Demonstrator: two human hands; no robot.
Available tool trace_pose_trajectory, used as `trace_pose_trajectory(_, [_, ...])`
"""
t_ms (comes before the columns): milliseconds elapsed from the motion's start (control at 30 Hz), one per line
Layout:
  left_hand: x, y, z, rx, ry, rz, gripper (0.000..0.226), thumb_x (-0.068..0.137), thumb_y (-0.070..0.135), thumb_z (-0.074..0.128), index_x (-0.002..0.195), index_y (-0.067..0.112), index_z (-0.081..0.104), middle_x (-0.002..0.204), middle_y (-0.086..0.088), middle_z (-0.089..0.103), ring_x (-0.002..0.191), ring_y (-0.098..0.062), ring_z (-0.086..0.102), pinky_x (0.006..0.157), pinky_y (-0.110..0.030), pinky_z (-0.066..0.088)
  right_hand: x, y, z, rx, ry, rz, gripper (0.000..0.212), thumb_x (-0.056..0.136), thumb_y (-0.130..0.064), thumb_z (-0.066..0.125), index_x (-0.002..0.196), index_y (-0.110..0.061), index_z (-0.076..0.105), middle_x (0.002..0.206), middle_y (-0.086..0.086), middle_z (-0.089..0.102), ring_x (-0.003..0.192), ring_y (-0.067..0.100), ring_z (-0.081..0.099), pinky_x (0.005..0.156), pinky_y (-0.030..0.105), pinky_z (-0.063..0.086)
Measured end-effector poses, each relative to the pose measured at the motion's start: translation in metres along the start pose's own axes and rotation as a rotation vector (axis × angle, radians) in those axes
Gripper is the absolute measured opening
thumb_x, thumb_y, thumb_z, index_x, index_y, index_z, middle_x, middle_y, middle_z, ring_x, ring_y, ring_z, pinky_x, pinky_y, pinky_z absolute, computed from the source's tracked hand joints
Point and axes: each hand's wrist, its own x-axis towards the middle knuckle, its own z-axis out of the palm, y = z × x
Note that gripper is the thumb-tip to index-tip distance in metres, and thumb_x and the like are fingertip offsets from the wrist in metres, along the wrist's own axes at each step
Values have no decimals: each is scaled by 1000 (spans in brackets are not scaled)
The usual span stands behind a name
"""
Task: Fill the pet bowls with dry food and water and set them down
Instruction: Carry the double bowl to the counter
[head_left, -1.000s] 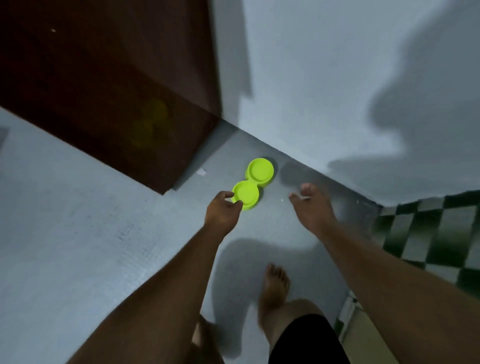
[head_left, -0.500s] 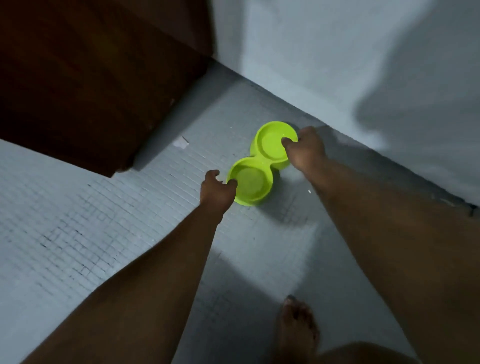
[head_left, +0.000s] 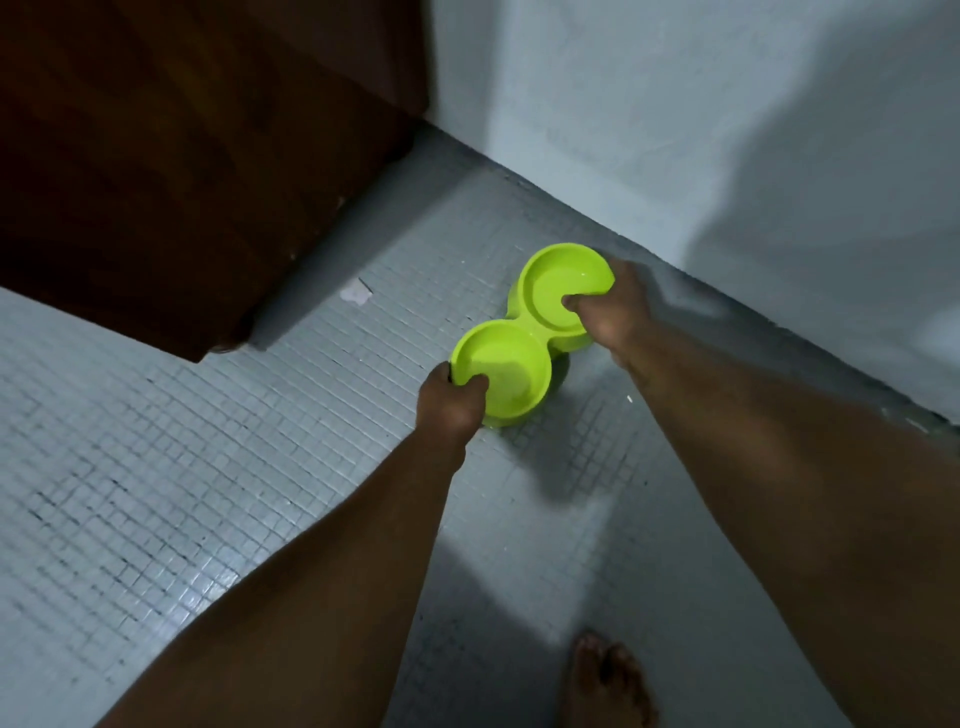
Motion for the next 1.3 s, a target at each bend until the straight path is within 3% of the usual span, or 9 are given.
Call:
trace_pose_trajectory(67, [-2, 3, -3, 12, 31, 87, 51, 77, 47, 68, 117, 17, 63, 118, -12, 63, 104, -37, 64, 85, -49, 59, -7, -6, -11, -44, 36, 10, 99, 33, -68, 70, 121, -24, 62, 114, 2, 69, 107, 24, 66, 93, 41, 56])
trace_pose_trajectory(167, [17, -5, -7, 17, 97, 232, 81, 65, 61, 54, 134, 19, 61, 130, -15, 61, 114, -36, 63, 94, -57, 57, -38, -34, -38, -110, 129, -8, 94, 40, -74, 61, 118, -21, 65, 110, 4, 71, 109, 28, 63, 95, 40, 54])
trace_pose_trajectory(300, [8, 28, -25, 43, 99, 381, 64, 79, 50, 37, 133, 28, 62, 128, -15, 61, 113, -35, 63, 97, -62, 54, -92, -83, -85, -70, 202, 35, 83, 57, -65, 65, 127, -20, 63, 121, 14, 64, 112, 35, 60, 99, 39, 50])
trace_pose_trajectory(433, [-74, 116, -53, 89, 116, 529, 55, 89, 32, 37, 132, 12, 65, 128, -16, 65, 117, -29, 62, 107, -45, 49, -139, -126, -152, 126, 306, 30, 82, 51, -62, 66, 118, -17, 66, 113, 8, 66, 101, 29, 66, 93, 40, 55])
trace_pose_trajectory(600, [-206, 244, -93, 71, 101, 628, 31, 101, 2, 46, 126, 1, 64, 113, -8, 68, 106, -20, 62, 94, -28, 48, -245, -206, -271, 335, 316, 23, 36, 83, -37, 72, 103, -13, 54, 105, 5, 59, 96, 20, 58, 81, 25, 43])
trace_pose_trajectory(833, [-367, 372, -145, 6, 22, 664, 28, 101, 19, 60, 126, 6, 59, 106, -5, 65, 89, -11, 61, 84, -22, 52, -357, -260, -413, 515, 346, 26, 40, 60, -56, 58, 88, -29, 65, 100, 2, 70, 100, 27, 67, 89, 54, 56])
trace_pose_trajectory(1033, [-485, 410, -183, -13, -12, 712, 16, 100, 30, 65, 99, 14, 67, 96, -4, 69, 86, -12, 59, 81, -28, 50, -489, -304, -469, 638, 427, -1, 24, 64, -54, 59, 72, -33, 67, 88, -6, 70, 100, 27, 68, 91, 53, 55])
trace_pose_trajectory(1200, [-559, 399, -210, 22, -128, 784, 8, 102, 20, 62, 107, 21, 67, 105, -1, 70, 94, -11, 61, 88, -27, 50, -578, -309, -489, 701, 515, -11, 22, 62, -56, 58, 70, -40, 70, 87, -7, 70, 98, 26, 69, 88, 52, 56])
trace_pose_trajectory(1300, [-593, 386, -221, 19, -184, 816, 13, 104, 16, 58, 110, 15, 69, 99, -2, 68, 80, 0, 60, 75, -13, 48, -635, -309, -501, 704, 585, -37, 22, 70, -51, 61, 82, -38, 74, 92, -5, 72, 97, 23, 69, 90, 49, 56])
